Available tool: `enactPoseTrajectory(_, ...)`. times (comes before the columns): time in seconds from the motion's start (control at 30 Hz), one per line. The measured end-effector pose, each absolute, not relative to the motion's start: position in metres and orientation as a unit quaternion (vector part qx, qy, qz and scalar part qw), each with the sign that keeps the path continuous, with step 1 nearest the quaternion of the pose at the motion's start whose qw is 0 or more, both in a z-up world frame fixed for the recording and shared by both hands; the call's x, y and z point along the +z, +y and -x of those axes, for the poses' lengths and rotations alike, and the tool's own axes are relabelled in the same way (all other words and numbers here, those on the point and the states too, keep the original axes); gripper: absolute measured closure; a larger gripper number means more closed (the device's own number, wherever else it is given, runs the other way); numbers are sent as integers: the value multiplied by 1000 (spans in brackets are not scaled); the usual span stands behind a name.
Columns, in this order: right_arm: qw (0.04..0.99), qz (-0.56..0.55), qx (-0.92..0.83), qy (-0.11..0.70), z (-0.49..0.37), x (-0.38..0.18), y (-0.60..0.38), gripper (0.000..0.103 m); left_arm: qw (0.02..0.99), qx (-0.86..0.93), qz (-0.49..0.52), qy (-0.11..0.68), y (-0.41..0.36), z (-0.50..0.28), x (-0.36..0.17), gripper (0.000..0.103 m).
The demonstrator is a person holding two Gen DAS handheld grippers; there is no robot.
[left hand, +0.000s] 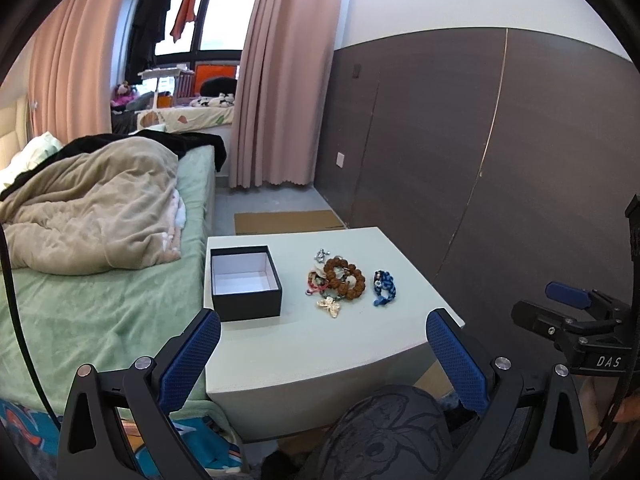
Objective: Organize jewelry
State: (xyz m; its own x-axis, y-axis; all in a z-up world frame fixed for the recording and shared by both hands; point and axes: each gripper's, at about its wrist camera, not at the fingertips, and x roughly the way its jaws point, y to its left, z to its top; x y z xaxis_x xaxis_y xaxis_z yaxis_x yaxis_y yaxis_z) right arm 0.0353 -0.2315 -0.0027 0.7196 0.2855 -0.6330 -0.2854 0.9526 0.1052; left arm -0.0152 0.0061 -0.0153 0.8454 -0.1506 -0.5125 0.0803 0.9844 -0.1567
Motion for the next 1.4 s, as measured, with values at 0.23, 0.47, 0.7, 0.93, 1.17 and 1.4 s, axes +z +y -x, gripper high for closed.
enactPoseTrajectory(0.23, 934, -17, 147, 326, -27, 6, -236, 0, 957, -67, 59, 274, 7, 17, -16, 1)
enactPoseTrajectory(0.47, 930, -28, 148, 334, -30, 4, -236, 0, 960, -63, 62, 266, 9, 28, -10, 1)
enactPoseTrajectory(0.7, 930, -27, 156, 332, -26, 7, -232, 0, 960, -61, 59, 267, 9, 31, -8, 1)
enactPoseTrajectory(0.93, 927, -34, 173, 330, -33, 6, -232, 0, 960, -54, 54, 269, 10, 29, -6, 1)
enactPoseTrajectory(1.17, 927, -47, 180, 327, -45, 8, -234, 0, 955, -47, 51, 288, 17, 15, -1, 1)
enactPoseTrajectory(1.4, 921, -56, 180, 341, -76, 1, -237, 7, 952, -39, 46, 300, 22, -8, -7, 4)
